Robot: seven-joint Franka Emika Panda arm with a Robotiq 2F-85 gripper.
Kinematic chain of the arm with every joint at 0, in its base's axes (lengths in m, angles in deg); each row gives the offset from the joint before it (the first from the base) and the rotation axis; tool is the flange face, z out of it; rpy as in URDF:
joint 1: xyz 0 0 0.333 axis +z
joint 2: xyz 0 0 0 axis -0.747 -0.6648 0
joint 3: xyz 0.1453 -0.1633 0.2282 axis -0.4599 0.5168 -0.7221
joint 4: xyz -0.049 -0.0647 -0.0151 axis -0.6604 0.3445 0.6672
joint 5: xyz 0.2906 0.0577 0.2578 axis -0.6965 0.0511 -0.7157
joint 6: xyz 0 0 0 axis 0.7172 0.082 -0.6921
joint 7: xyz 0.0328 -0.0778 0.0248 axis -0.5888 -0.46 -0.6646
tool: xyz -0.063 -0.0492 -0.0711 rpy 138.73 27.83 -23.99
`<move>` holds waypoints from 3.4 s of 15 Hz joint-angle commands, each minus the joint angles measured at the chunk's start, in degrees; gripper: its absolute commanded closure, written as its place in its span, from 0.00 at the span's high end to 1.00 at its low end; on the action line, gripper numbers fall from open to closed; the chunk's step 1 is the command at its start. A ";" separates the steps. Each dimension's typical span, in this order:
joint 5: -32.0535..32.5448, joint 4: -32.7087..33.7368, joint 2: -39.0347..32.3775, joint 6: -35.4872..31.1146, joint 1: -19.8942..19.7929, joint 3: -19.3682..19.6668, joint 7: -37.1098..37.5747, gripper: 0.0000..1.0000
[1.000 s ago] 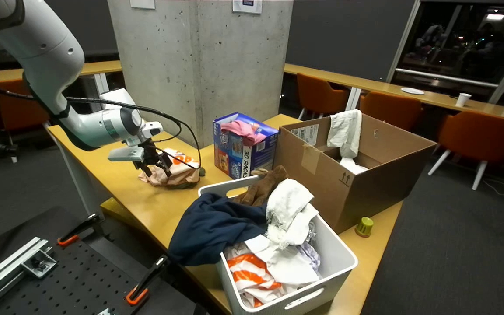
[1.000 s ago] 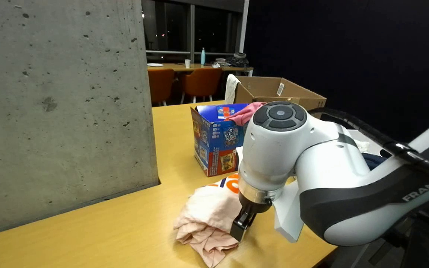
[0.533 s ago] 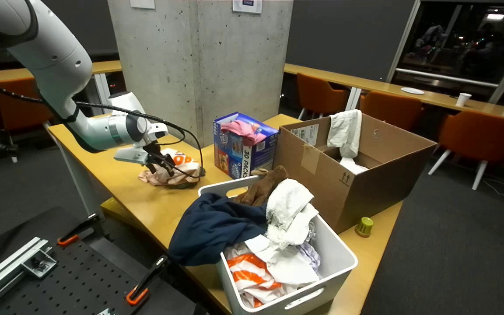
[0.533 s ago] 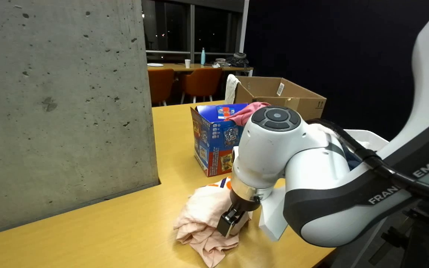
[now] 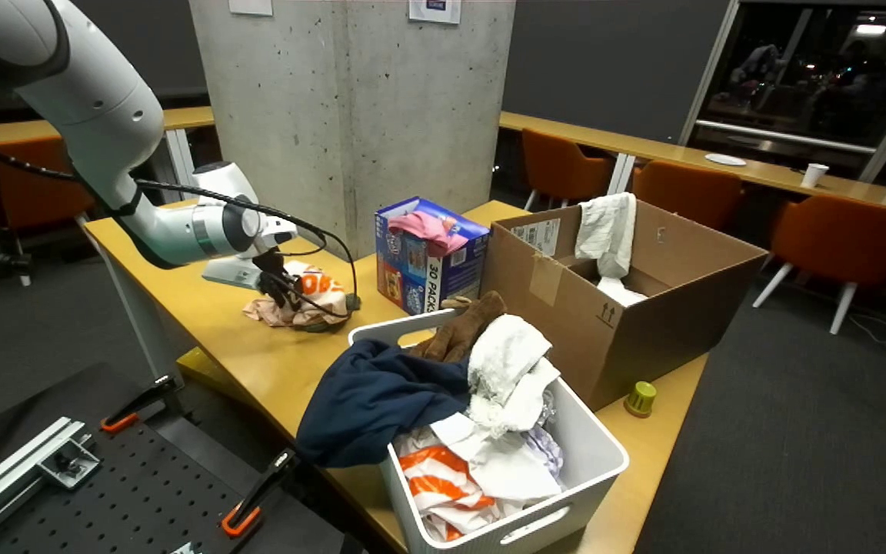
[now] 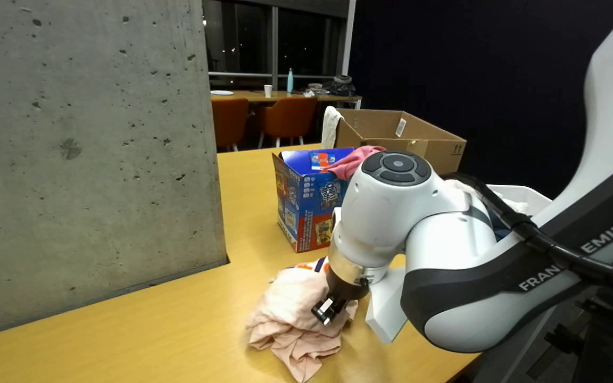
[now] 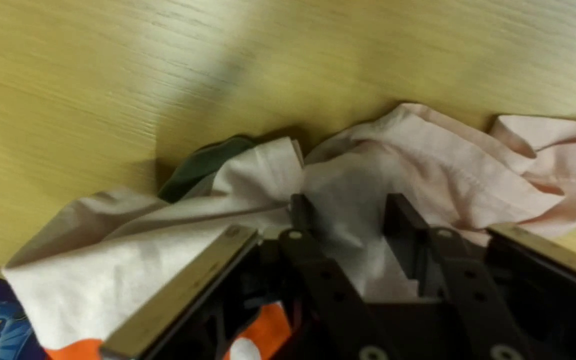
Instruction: Wrap the reddish with the pink shirt and put them inside the white basket
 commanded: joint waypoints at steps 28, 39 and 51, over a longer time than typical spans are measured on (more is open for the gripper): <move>-2.64 45.41 -17.83 17.39 -4.89 -9.21 -20.62 0.29; -3.62 33.97 -8.41 18.43 -6.36 -12.88 -20.01 0.99; -14.49 20.33 -4.71 22.98 -11.62 -17.34 -20.44 1.00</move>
